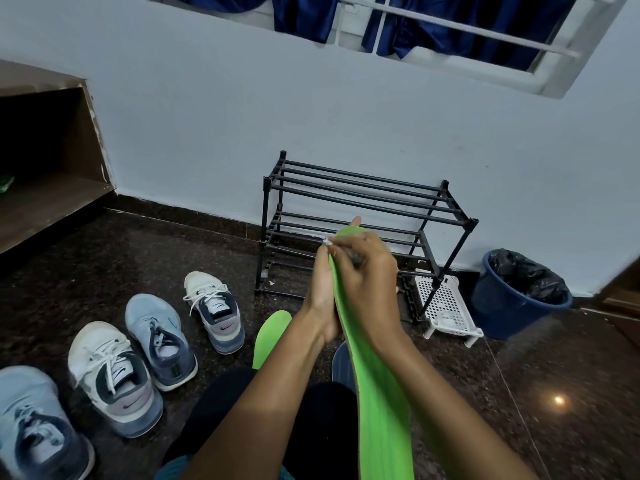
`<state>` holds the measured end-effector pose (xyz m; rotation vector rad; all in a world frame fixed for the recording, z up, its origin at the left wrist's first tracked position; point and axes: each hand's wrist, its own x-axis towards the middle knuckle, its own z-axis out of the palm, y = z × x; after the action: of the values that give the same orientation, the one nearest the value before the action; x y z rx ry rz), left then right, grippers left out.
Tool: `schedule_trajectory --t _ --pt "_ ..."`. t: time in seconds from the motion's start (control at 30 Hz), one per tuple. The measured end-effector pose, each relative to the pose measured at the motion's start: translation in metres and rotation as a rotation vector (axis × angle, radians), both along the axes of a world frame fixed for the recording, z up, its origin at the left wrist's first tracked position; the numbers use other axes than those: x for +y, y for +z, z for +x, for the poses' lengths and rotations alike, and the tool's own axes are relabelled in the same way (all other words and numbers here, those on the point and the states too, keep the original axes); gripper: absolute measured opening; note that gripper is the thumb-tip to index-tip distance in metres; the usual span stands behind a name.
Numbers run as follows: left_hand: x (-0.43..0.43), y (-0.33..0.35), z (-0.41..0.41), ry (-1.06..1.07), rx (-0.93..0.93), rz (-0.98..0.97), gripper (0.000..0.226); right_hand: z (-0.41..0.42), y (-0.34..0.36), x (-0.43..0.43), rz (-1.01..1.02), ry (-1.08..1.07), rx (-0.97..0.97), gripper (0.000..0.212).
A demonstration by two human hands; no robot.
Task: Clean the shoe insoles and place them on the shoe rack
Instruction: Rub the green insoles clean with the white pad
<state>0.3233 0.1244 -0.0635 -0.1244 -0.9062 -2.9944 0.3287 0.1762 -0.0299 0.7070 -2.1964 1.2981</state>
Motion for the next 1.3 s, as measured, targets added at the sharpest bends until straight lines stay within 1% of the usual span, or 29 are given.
schedule_trajectory --t 0.1,0.23,0.33,0.47,0.57,0.63,0.67,0.73,0.8,0.9,1.03,1.13,1.2,1.3 --pt "0.0 0.003 0.002 -0.001 0.036 0.018 0.049 0.003 -0.002 0.002 -0.011 0.018 -0.017 0.016" --pt "0.0 -0.002 0.001 0.012 -0.039 -0.028 0.053 -0.011 0.007 0.003 0.036 -0.045 0.041 0.014" --pt "0.0 -0.001 0.002 0.006 -0.073 -0.084 0.054 -0.018 0.01 0.002 0.01 -0.077 0.059 0.013" --pt "-0.002 0.003 0.004 0.069 -0.098 -0.069 0.059 0.002 -0.002 -0.004 -0.017 -0.048 0.002 0.017" --pt "-0.003 0.005 0.005 0.081 -0.117 -0.045 0.061 0.009 -0.009 -0.001 0.014 -0.041 0.026 0.016" --pt "-0.001 0.006 0.007 0.077 -0.096 -0.078 0.054 0.003 -0.005 0.001 0.022 -0.052 0.026 0.015" --pt "0.0 0.006 0.008 0.068 -0.073 -0.132 0.049 -0.002 -0.002 0.002 0.022 -0.056 0.025 0.014" --pt "0.0 0.007 0.011 0.039 -0.013 -0.198 0.05 -0.012 0.004 0.004 0.016 -0.061 0.04 0.013" --pt "-0.002 0.005 0.011 0.045 -0.002 -0.201 0.054 -0.016 0.005 0.005 0.006 -0.069 0.059 0.013" --pt "-0.004 0.004 0.009 0.076 -0.036 -0.183 0.056 -0.008 -0.004 0.004 -0.008 -0.058 0.038 0.014" --pt "-0.006 0.004 0.007 0.055 -0.059 -0.162 0.057 0.004 -0.016 0.008 0.035 -0.026 0.038 0.015" --pt "-0.005 0.002 0.007 0.036 -0.042 -0.187 0.056 -0.009 -0.006 0.013 0.058 -0.091 0.083 0.014" --pt "-0.005 0.002 0.008 0.011 -0.042 -0.198 0.057 -0.019 0.001 0.015 0.033 -0.136 0.097 0.014" --pt "-0.006 0.003 0.009 0.03 -0.062 -0.183 0.053 -0.018 -0.001 0.014 0.008 -0.123 0.09 0.015"
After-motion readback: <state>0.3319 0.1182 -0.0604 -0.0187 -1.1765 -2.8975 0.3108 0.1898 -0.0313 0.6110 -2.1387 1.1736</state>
